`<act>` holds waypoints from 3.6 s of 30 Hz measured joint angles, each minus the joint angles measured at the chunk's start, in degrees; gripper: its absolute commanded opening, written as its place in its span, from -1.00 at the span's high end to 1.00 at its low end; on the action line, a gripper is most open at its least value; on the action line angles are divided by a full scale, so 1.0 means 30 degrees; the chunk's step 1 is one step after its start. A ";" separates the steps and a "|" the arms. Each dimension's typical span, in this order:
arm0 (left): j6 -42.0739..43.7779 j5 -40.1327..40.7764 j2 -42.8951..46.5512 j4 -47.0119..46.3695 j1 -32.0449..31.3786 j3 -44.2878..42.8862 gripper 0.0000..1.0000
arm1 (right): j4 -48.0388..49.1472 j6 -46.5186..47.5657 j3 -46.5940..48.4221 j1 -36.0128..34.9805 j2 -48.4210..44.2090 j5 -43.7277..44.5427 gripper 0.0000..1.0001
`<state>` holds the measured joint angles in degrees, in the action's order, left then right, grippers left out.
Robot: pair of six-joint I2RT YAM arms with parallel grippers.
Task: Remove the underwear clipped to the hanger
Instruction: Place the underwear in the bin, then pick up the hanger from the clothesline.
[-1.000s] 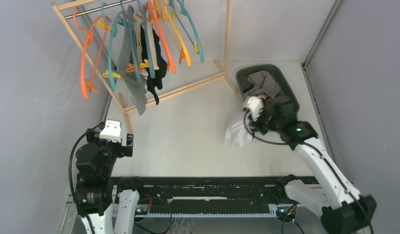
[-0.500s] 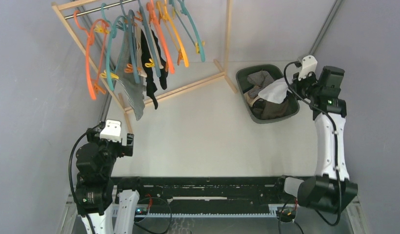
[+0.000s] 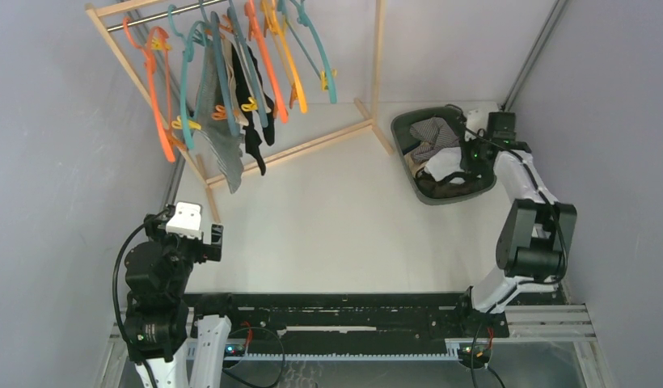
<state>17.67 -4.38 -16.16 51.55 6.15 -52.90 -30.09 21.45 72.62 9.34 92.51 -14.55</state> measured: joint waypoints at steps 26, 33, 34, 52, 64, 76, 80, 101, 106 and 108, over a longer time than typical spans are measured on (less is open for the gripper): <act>-0.0714 -0.1858 -0.1749 0.0109 0.0007 -0.2688 -0.99 | -0.2346 0.0714 0.0969 -0.1443 -0.2594 0.1421 -0.92; -0.1566 -0.2769 -0.3789 0.0219 0.0007 -0.5741 -0.96 | -0.3606 0.0000 0.0699 -0.3359 -0.5625 -0.0393 -0.89; -0.1705 -0.2812 -0.4313 0.0284 0.0007 -0.6375 -0.96 | -0.3657 -0.0146 0.0350 -0.3687 -0.6186 -0.0743 -0.89; -0.4401 -0.2368 -1.4972 0.1333 -0.0197 -1.9883 -0.74 | -0.3177 -0.0845 -0.5326 -0.7417 -1.0703 -0.2565 -0.86; -0.4728 0.1239 -1.9212 0.1705 -0.3140 -2.3052 -0.66 | -0.3111 -0.0831 -0.5421 -0.7417 -1.0426 -0.2710 -0.85; -0.4677 0.3883 -2.2010 0.0408 -0.4532 -2.3095 -0.45 | -0.3133 -0.0780 -0.5559 -0.7504 -0.9777 -0.2703 -0.84; -0.4546 0.4648 -2.2870 -0.0015 -0.4663 -2.3183 -0.35 | -0.3140 -0.0772 -0.5559 -0.7519 -0.9646 -0.2710 -0.85; -0.4065 0.6193 -2.2644 -0.1166 -0.4692 -2.1165 0.29 | -0.3126 -0.0503 -0.5588 -0.9049 -0.9056 -0.1676 -0.82; -0.4029 0.6353 -2.2433 -0.1297 -0.4692 -2.0713 0.45 | -0.3118 -0.0342 -0.5603 -0.9428 -0.8947 -0.1319 -0.82; -0.4036 0.6426 -2.2418 -0.1311 -0.4692 -2.0691 0.56 | -0.3118 -0.0321 -0.5617 -0.9457 -0.8918 -0.1246 -0.82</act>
<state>5.56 14.90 -83.42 47.62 -7.92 -114.98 -39.44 20.49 55.77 -19.03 65.76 -18.28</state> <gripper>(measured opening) 0.286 0.915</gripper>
